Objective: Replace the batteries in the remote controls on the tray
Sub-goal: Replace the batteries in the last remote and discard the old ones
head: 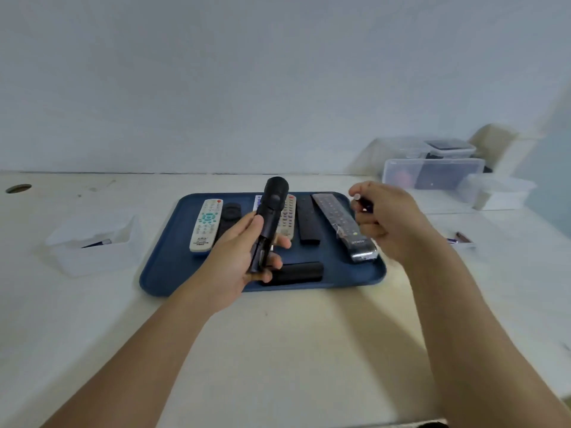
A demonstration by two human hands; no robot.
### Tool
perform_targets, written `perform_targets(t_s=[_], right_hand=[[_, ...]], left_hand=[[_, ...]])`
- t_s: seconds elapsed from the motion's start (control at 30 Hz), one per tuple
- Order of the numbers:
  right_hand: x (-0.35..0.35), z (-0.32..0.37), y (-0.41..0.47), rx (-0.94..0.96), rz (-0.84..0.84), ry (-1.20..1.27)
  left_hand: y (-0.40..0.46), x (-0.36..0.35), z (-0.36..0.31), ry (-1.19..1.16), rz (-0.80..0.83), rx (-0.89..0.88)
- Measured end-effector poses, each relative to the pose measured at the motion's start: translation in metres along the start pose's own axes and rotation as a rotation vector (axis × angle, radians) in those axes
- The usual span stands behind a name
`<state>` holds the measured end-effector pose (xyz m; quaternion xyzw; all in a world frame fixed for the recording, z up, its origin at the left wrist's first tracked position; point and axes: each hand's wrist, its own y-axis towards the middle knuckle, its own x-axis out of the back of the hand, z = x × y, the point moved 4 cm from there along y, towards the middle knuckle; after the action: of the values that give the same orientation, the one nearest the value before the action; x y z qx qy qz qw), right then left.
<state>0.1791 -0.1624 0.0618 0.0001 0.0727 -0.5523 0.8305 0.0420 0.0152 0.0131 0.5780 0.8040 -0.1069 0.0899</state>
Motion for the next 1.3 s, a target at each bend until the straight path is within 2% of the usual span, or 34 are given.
perform_targets(t_s=[0.13, 0.23, 0.3, 0.4, 0.47, 0.6, 0.63, 0.73, 0.8, 0.87, 0.97, 1.07, 1.17, 1.3], right_hand=[[0.081, 0.022, 0.012, 0.009, -0.067, -0.867], [0.103, 0.027, 0.028, 0.026, 0.012, -1.224], [0.110, 0.026, 0.029, 0.085, 0.061, -1.333], [0.118, 0.024, 0.023, 0.128, 0.082, -1.247], [0.120, 0.025, 0.019, 0.176, 0.028, -1.214], [0.074, 0.035, -0.014, 0.453, -0.135, -1.041], [0.049, 0.036, -0.028, 0.505, -0.090, -0.949], [-0.048, 0.024, -0.061, 0.541, 0.236, -0.746], [-0.098, 0.008, -0.064, 0.581, 0.365, -0.803], [-0.154, -0.013, -0.062, 0.645, 0.479, -0.873], [-0.217, -0.040, -0.067, 0.720, 0.647, -0.971], [-0.249, -0.056, -0.072, 0.716, 0.704, -1.024], [-0.268, -0.063, -0.063, 0.683, 0.694, -1.038], [-0.277, -0.058, -0.050, 0.671, 0.674, -1.051]], left_hand=[[0.000, -0.012, 0.004, 0.025, 0.085, -0.005], [0.000, -0.013, 0.006, 0.053, 0.105, -0.008], [0.000, -0.013, 0.008, 0.060, 0.103, -0.002], [0.000, -0.011, 0.008, 0.043, 0.086, 0.002], [0.001, -0.009, 0.008, 0.031, 0.084, 0.002], [0.001, -0.009, 0.003, 0.001, 0.056, -0.045], [-0.001, -0.009, -0.002, -0.015, 0.020, -0.080], [-0.008, 0.012, -0.033, -0.066, -0.143, -0.241], [-0.008, 0.030, -0.053, -0.002, -0.239, -0.308], [-0.023, 0.065, -0.073, 0.157, -0.389, -0.373], [-0.062, 0.133, -0.087, 0.315, -0.704, -0.509], [-0.099, 0.189, -0.078, 0.348, -0.986, -0.590], [-0.100, 0.220, -0.057, 0.368, -1.048, -0.451], [-0.074, 0.236, -0.045, 0.266, -0.972, -0.291]])
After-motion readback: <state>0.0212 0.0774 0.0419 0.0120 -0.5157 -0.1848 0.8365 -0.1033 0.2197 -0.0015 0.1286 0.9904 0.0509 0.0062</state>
